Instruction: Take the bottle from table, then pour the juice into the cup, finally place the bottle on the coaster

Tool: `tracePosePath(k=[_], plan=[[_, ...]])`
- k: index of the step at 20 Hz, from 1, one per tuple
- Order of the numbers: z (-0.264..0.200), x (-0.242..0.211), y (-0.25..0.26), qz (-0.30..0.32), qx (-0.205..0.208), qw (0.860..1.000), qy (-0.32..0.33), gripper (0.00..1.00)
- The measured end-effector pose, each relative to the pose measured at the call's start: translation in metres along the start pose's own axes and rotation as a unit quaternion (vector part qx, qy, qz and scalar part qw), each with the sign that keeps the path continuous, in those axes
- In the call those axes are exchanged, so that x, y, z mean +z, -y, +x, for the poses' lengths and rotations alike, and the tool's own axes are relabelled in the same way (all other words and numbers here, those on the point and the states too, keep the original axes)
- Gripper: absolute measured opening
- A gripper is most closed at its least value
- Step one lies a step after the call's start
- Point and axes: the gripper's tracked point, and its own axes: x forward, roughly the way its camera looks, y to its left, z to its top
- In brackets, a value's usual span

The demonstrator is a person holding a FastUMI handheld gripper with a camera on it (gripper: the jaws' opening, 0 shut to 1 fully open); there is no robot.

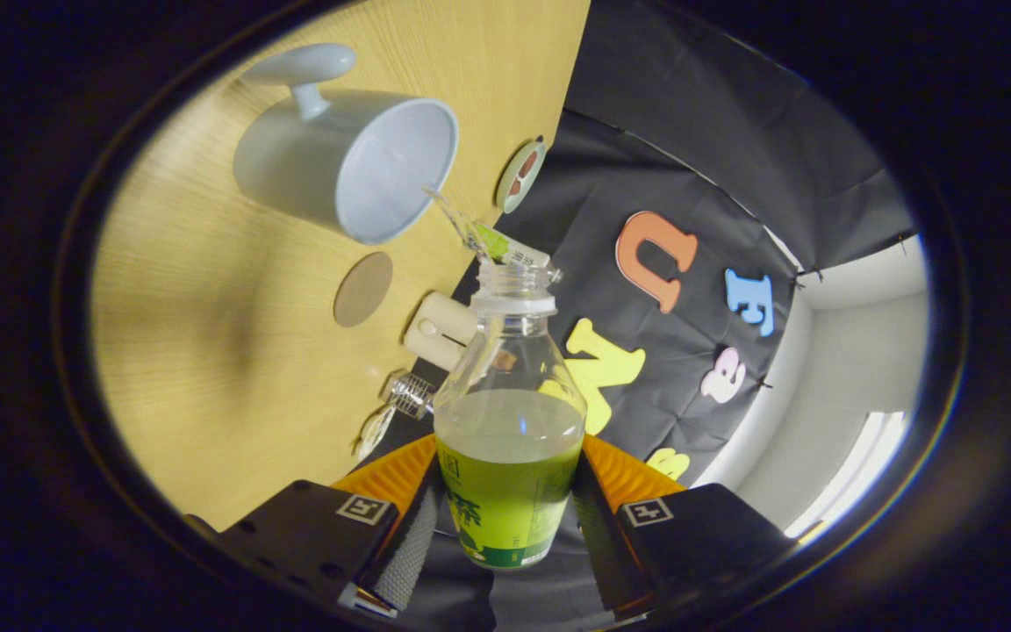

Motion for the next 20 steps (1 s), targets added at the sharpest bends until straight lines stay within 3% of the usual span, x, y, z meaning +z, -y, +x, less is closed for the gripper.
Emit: tracePosePath(k=[10, 20], plan=[[-0.012, 0.005, 0.016, -0.047, -0.042, 0.998, -0.012, 0.8], [-0.024, 0.0, 0.044, -0.054, -0.091, 0.994, -0.023, 0.8]])
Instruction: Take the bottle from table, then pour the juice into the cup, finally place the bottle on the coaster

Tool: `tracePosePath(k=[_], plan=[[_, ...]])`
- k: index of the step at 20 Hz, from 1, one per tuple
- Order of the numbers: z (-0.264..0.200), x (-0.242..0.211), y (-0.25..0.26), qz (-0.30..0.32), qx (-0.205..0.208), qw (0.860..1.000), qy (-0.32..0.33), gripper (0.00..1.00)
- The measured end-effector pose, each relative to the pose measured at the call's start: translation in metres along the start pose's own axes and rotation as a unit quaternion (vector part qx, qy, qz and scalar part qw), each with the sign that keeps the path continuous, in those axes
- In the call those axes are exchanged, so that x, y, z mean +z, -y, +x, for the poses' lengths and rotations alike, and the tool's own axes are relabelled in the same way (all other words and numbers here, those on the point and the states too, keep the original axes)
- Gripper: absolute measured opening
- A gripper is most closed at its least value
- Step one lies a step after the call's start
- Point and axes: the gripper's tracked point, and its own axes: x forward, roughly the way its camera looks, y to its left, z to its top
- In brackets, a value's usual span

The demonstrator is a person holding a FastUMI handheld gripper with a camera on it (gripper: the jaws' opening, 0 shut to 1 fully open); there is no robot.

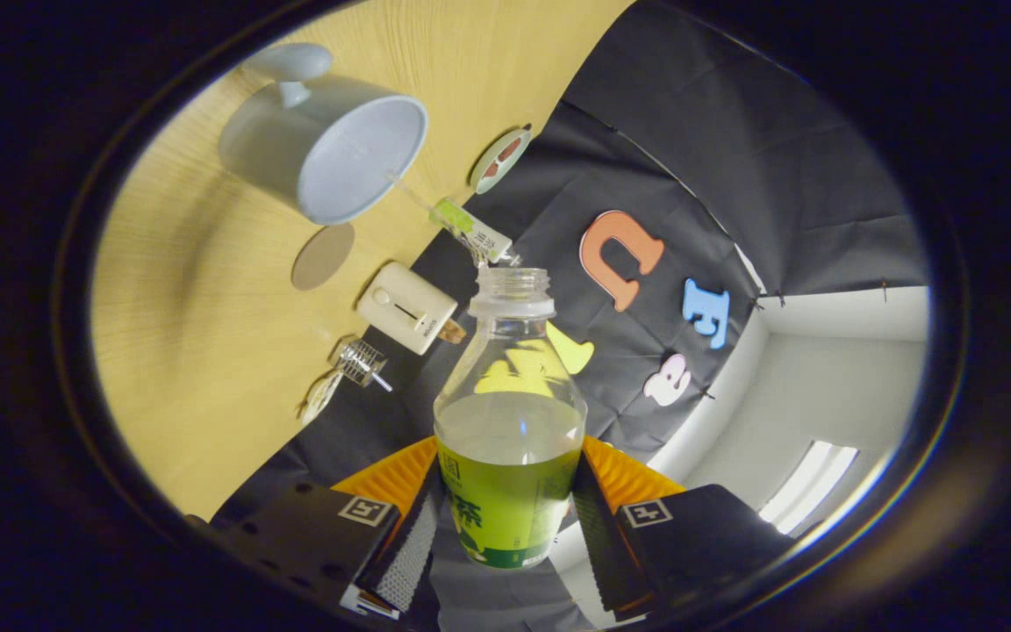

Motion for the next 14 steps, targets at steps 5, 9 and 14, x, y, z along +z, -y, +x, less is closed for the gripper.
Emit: tracePosePath(k=[5, 9, 14], plan=[[-0.001, 0.003, 0.009, -0.02, -0.008, 1.0, 0.005, 0.8], [-0.001, -0.002, 0.011, -0.027, -0.009, 1.0, -0.004, 0.8], [0.0, -0.004, 0.017, -0.037, -0.018, 0.999, -0.01, 0.8]])
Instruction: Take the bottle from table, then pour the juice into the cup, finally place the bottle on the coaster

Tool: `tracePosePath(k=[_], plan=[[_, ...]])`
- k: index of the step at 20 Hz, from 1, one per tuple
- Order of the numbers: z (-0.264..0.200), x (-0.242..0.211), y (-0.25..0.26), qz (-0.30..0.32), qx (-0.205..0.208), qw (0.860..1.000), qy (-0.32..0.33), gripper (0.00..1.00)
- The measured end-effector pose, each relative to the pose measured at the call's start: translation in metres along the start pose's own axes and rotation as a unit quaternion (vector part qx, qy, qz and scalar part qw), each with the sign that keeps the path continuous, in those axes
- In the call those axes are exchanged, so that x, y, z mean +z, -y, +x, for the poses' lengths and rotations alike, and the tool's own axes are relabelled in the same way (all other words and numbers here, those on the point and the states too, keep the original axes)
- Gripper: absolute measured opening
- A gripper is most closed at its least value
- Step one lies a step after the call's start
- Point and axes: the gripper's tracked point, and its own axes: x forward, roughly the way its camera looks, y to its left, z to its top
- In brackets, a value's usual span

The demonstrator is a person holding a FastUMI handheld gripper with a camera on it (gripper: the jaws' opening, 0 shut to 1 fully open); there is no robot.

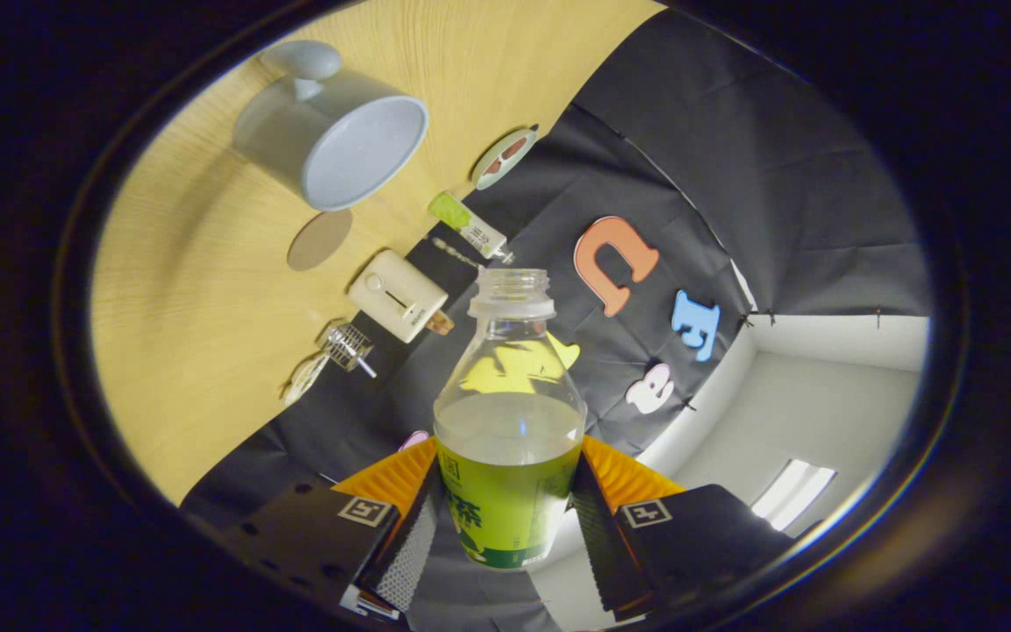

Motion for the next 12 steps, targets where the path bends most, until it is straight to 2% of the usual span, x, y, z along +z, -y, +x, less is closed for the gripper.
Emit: tracePosePath(k=[4, 9, 12], plan=[[-0.002, 0.002, -0.005, -0.001, 0.0, 1.0, 0.002, 0.8], [-0.003, 0.004, -0.029, 0.03, 0.028, 0.999, -0.004, 0.8], [-0.007, 0.006, -0.051, 0.061, 0.058, 0.996, -0.004, 0.8]])
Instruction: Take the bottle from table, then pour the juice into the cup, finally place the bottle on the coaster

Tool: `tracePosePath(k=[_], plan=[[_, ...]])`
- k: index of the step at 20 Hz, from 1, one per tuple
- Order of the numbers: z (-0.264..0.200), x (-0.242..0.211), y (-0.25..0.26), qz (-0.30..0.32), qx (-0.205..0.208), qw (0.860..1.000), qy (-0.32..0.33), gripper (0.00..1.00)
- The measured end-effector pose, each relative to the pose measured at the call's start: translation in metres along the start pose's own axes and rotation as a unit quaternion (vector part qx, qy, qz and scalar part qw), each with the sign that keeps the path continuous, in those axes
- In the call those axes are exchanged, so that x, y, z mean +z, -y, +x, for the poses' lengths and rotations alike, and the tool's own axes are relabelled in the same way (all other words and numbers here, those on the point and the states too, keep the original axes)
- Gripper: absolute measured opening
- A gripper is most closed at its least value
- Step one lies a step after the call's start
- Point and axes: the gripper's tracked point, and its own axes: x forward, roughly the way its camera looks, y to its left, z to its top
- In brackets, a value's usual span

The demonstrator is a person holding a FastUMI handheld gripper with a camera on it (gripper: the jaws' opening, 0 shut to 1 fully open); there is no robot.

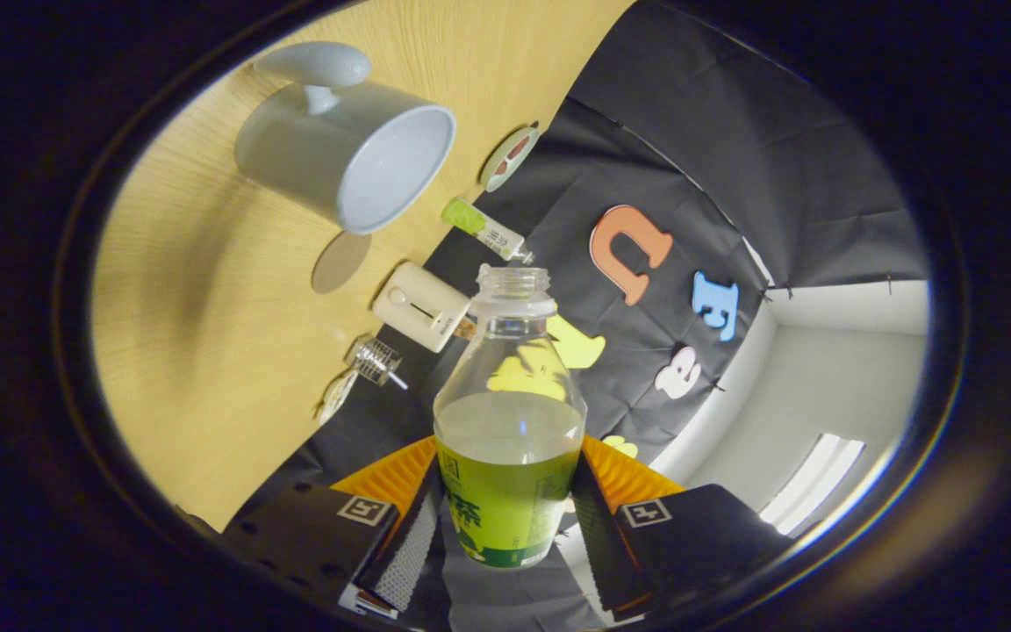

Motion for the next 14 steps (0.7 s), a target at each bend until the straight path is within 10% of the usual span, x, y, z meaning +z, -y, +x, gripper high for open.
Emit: tracePosePath(k=[9, 14], plan=[[-0.018, -0.005, -0.022, 0.162, 0.049, 0.985, -0.021, 0.81], [-0.018, -0.016, -0.034, 0.344, 0.11, 0.931, -0.055, 0.81]])
